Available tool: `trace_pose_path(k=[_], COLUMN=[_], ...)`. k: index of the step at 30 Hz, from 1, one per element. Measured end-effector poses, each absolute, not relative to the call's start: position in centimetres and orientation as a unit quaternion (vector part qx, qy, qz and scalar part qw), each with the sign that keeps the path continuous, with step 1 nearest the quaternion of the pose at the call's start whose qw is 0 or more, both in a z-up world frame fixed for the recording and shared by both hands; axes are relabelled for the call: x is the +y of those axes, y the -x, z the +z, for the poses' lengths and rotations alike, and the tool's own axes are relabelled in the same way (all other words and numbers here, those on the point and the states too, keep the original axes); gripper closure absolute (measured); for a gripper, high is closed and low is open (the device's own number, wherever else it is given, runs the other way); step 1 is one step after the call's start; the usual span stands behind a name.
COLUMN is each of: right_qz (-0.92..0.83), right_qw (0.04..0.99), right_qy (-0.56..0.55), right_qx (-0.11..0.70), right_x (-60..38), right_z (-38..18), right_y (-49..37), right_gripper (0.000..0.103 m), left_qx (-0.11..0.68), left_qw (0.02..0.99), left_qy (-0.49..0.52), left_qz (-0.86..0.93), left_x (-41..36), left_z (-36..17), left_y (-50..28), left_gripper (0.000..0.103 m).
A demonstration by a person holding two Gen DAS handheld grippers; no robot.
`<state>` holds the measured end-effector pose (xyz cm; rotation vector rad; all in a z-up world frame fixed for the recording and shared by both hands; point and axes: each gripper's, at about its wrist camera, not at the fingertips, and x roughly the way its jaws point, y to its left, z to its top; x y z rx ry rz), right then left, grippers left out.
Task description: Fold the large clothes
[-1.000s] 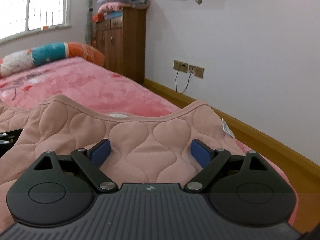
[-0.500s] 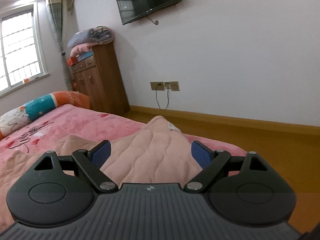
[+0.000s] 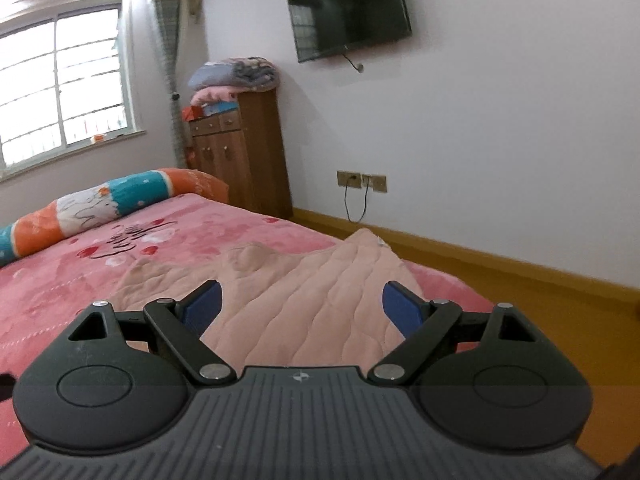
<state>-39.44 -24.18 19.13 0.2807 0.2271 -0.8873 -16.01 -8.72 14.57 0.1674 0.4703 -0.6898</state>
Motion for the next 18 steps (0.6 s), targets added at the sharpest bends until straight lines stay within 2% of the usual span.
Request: trace_pose_path(k=[10, 18], right_qz=[-0.421, -0.411], right_qw=[0.89, 0.896], right_qy=[-0.136, -0.127], right_qx=[0.111, 0.11], right_x=[-19.4, -17.1], right_z=[22.3, 22.6], right_y=[44.3, 45.8], right_gripper=[0.0, 0.0], left_qx=[0.219, 0.212], left_qw=[0.911, 0.912], left_qy=[-0.054, -0.049], left_qz=[-0.346, -0.348], left_x=[-5.6, -4.5], left_z=[17.4, 18.5], left_y=[19.1, 21.1], left_gripper=[0.001, 0.001])
